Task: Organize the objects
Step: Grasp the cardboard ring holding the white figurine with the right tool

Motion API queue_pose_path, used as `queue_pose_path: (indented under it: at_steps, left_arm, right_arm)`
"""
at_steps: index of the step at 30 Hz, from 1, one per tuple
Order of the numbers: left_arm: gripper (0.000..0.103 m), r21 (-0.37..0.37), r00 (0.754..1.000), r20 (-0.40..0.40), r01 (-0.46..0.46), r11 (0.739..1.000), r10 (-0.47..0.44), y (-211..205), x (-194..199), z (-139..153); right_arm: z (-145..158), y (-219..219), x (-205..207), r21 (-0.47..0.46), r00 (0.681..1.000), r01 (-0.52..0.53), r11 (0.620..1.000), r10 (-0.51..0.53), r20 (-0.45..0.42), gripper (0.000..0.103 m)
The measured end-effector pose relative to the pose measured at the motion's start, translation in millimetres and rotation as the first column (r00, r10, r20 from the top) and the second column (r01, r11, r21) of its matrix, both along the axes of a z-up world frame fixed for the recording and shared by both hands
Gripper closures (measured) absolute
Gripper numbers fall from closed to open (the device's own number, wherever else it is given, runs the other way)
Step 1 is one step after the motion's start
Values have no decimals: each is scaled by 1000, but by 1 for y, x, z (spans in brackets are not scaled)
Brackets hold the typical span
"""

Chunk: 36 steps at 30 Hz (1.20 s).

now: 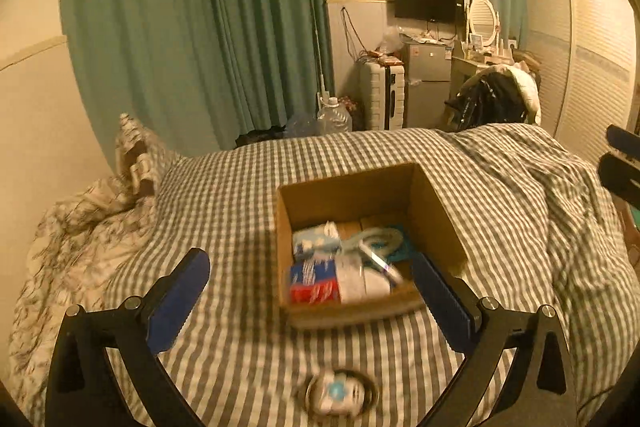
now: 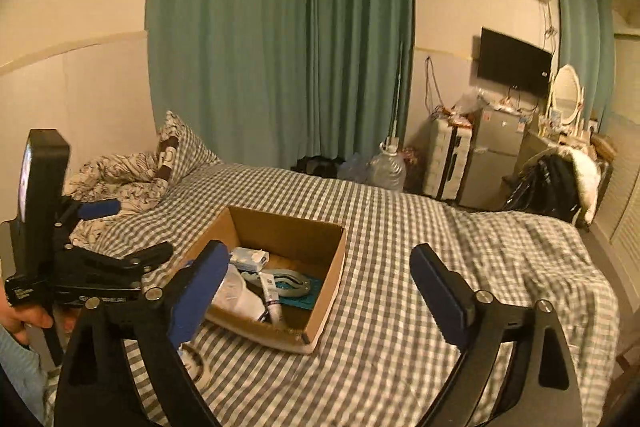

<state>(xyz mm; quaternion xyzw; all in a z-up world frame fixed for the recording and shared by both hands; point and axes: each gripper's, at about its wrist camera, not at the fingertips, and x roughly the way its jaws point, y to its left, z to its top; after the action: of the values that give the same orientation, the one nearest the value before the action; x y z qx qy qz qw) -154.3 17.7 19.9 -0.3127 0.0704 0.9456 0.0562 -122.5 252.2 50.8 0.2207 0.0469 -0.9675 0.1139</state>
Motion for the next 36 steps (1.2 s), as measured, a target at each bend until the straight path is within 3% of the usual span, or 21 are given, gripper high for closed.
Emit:
queue_pose_path:
  at_steps: [1,3,8,12,16,20,28,33,35,36]
  left_arm:
    - [0,12,1000,7,-10,1000,10,-5,12,0]
    - [0,46,1000,23,-16,999,15,-14,31,-4]
    - [0,85,995,39,-95,992,92,-31,63,-37]
    - [0,39,983,54,-178,983,176,-38,73,-78]
    - [0,30,972,137,-199,980,193,-45,59,-117]
    - [0,50,956,183,-242,969,229,-55,52,-129]
    - [0,132,925,249,-327,936,288,-86,46,-145]
    - [0,151,920,259,-339,929,294,-91,45,-147]
    - [0,144,919,258,-342,929,298,-91,45,-148]
    - [0,137,918,258,-342,930,300,-89,45,-148]
  right_arm:
    - [1,-2,15,-4,1000,-2,1000,2,-11,0]
    - [-2,-5,38,-18,999,-39,999,39,-23,0]
    - [-45,-28,60,-1,998,-62,998,62,7,0]
    - [-109,-58,48,4,984,-130,992,128,123,0]
    - [-169,-94,35,41,948,-221,974,205,243,0]
    - [-208,-118,19,56,916,-276,960,245,317,0]
    - [-247,-152,-20,2,856,-342,940,311,413,0]
    - [-271,-172,-33,-20,817,-372,928,337,467,1]
    - [-270,-172,-31,-36,809,-384,922,355,468,18]
    - [-268,-171,-31,-39,810,-384,923,357,466,22]
